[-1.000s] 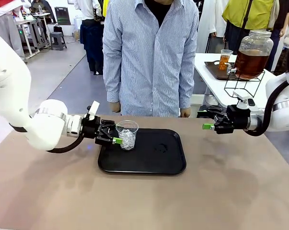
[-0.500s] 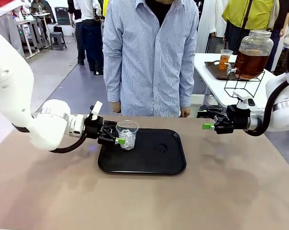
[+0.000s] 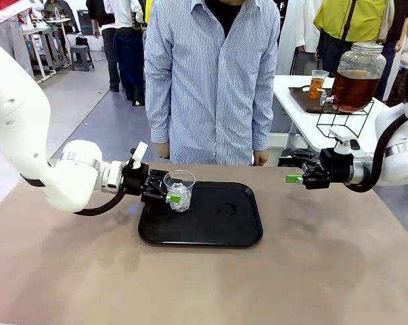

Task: Pour the drink into the iced cup.
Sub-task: Pick up the iced cup indicated by the human and present it to them.

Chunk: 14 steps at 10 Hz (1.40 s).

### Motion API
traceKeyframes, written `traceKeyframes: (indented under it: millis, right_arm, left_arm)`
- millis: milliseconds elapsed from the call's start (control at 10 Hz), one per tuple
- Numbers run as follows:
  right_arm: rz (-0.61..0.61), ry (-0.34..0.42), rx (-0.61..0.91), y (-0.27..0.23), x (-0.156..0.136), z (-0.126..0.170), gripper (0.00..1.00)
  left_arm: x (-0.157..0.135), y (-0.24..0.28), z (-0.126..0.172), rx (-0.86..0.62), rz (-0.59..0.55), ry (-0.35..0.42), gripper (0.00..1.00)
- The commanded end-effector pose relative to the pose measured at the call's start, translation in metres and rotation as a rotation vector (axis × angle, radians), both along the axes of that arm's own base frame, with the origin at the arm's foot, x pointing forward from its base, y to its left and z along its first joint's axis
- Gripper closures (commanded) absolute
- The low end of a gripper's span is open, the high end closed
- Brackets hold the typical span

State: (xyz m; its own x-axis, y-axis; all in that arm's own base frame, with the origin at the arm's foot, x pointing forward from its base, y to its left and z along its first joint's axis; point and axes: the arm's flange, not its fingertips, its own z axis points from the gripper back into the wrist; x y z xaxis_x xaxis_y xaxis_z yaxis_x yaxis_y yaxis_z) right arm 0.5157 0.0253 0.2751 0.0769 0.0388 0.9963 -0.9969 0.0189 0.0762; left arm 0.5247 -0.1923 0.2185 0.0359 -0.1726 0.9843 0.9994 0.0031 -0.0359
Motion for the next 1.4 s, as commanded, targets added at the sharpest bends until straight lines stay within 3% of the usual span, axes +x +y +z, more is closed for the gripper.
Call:
traceKeyframes:
  millis: [0, 200, 400, 900, 1300]
  right_arm:
    - [0.002, 0.0, -0.004, 0.002, 0.001, 0.002, 0.0]
    - [0.002, 0.0, -0.004, 0.002, 0.001, 0.002, 0.0]
    - [0.002, 0.0, -0.004, 0.002, 0.001, 0.002, 0.0]
    - [0.002, 0.0, -0.004, 0.002, 0.001, 0.002, 0.0]
    - [0.002, 0.0, -0.004, 0.002, 0.001, 0.002, 0.0]
  left_arm:
    - [0.004, -0.008, -0.004, -0.017, 0.01, -0.017, 0.0]
    - [0.005, -0.01, -0.004, -0.013, 0.002, -0.007, 0.0]
    - [0.005, -0.01, -0.004, -0.012, 0.0, -0.015, 0.4]
    - [0.0, -0.013, 0.019, -0.035, 0.008, -0.04, 0.4]
    - [0.016, -0.042, 0.099, -0.081, 0.031, 0.015, 0.4]
